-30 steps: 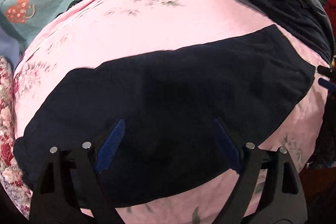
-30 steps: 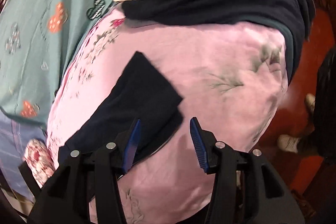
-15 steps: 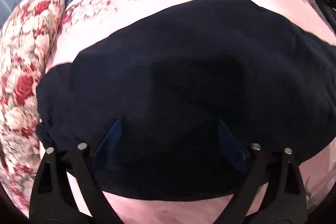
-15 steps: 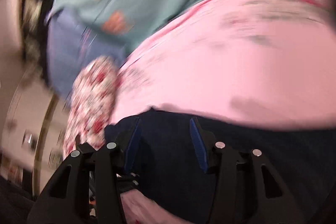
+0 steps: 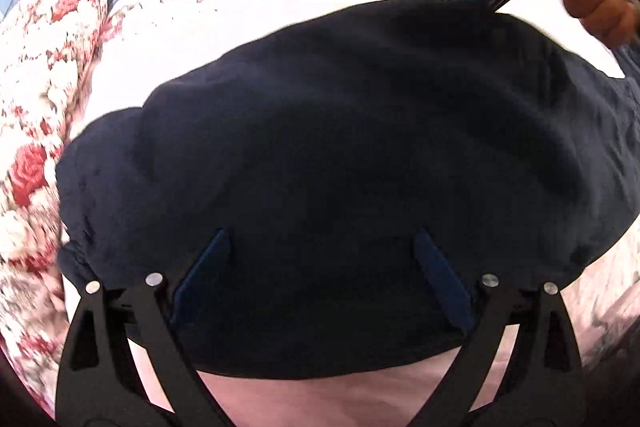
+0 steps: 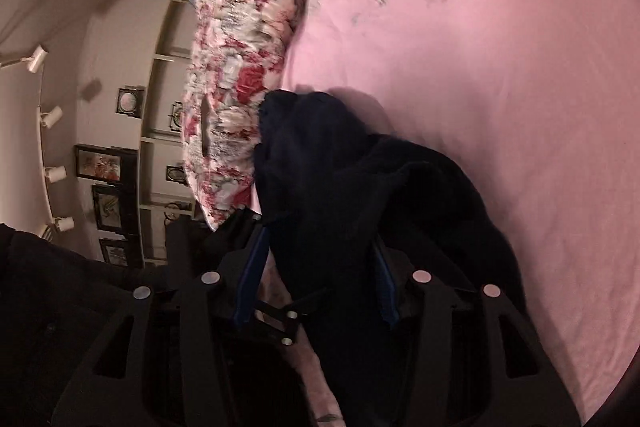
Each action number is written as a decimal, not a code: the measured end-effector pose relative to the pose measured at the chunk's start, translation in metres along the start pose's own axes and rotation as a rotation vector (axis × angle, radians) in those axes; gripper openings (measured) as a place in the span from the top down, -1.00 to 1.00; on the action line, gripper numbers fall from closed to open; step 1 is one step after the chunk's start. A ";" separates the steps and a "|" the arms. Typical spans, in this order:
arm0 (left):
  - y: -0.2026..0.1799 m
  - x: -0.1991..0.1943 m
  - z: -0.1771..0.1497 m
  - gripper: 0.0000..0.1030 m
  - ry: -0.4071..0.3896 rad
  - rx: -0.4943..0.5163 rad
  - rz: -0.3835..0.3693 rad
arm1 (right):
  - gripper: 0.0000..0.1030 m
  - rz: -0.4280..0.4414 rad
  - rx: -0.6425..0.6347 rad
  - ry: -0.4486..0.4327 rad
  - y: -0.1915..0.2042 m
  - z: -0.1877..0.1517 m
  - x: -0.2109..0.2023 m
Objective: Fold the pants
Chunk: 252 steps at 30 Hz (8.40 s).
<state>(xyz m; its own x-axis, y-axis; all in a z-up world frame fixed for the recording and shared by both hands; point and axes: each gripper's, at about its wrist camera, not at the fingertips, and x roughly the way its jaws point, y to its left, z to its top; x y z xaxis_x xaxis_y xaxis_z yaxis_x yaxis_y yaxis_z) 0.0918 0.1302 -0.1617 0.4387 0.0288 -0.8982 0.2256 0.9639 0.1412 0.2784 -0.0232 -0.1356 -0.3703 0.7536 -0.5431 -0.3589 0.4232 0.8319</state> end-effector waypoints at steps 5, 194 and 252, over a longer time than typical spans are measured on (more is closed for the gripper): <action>0.009 0.000 0.008 -0.86 -0.017 0.021 0.027 | -0.11 -0.001 0.121 -0.007 -0.026 0.013 0.013; 0.000 -0.023 -0.041 0.22 -0.088 -0.514 -0.195 | 0.30 -0.497 -0.881 0.376 0.071 0.002 0.065; 0.024 -0.050 -0.045 0.68 -0.114 -0.776 -0.312 | 0.89 -0.459 -0.708 0.097 0.074 0.026 0.053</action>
<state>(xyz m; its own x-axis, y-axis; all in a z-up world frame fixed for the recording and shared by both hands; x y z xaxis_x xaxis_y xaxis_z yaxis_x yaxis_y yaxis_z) 0.0362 0.1637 -0.1320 0.5496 -0.2560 -0.7953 -0.2921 0.8329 -0.4700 0.2549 0.0610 -0.1001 -0.1171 0.5237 -0.8439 -0.9311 0.2377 0.2767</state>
